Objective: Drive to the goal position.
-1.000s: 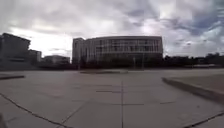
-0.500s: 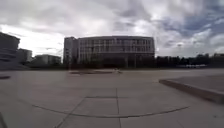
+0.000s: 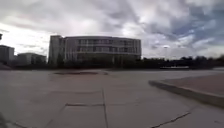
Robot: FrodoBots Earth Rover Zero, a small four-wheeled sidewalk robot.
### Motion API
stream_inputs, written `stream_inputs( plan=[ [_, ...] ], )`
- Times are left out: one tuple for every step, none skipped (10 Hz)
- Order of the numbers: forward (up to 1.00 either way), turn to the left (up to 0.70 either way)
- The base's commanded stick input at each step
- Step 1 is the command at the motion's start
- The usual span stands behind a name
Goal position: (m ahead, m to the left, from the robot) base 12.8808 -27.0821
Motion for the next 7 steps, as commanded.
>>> stream_inputs(
  plan=[
    [1.00,0.00],
    [1.00,0.00],
    [1.00,0.00],
    [1.00,0.00],
    [1.00,0.00],
    [1.00,0.00],
    [1.00,0.00]
  ],
)
